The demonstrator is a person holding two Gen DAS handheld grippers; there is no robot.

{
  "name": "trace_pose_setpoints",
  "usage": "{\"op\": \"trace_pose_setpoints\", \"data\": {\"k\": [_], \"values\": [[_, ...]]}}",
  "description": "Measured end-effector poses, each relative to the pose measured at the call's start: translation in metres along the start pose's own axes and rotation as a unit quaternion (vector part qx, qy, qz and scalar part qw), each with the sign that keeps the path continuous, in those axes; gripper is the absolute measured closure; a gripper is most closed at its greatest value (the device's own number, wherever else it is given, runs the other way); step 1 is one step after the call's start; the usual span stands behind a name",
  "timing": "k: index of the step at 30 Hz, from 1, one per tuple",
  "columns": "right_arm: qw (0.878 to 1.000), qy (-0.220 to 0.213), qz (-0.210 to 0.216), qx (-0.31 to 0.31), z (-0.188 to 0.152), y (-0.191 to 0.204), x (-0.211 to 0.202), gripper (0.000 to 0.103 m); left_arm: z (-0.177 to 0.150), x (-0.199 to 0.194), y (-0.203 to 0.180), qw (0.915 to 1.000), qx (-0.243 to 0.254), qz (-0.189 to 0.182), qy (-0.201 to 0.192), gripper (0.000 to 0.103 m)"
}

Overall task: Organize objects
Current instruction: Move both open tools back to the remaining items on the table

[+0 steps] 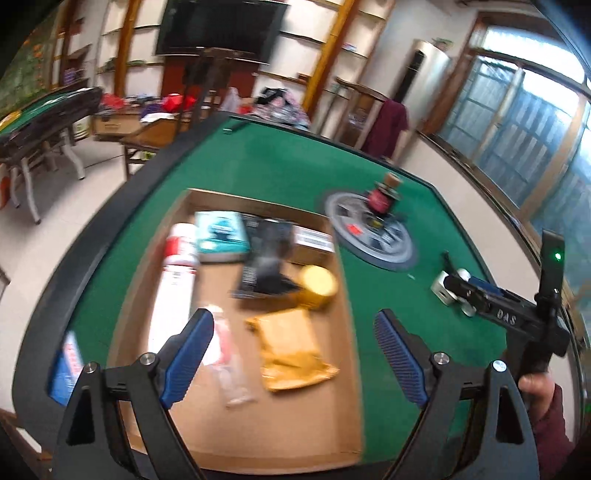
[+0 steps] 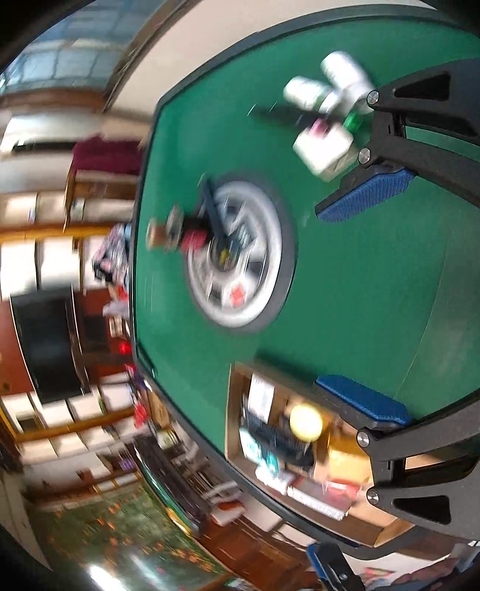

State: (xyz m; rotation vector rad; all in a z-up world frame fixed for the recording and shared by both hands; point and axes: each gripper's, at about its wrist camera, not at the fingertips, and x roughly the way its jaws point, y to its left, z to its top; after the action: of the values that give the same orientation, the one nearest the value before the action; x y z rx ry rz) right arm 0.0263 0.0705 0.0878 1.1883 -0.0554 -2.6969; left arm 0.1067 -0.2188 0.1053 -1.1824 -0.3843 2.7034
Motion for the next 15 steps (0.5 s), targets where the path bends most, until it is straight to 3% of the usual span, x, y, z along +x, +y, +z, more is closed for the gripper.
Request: {"op": "trace_pose_setpoints", "data": {"k": [7,15], "values": [[0.994,-0.025,-0.044,0.097,-0.017,-0.109,-0.036,0.014,-0.011,0.026,-0.078,0.9958,0.069,-0.046,0.039,0.015],[0.972,-0.047,-0.078,0.218,-0.036,-0.206,-0.042,0.010,-0.019,0.071,-0.149,0.9869,0.123,-0.074,0.073,0.015]]}}
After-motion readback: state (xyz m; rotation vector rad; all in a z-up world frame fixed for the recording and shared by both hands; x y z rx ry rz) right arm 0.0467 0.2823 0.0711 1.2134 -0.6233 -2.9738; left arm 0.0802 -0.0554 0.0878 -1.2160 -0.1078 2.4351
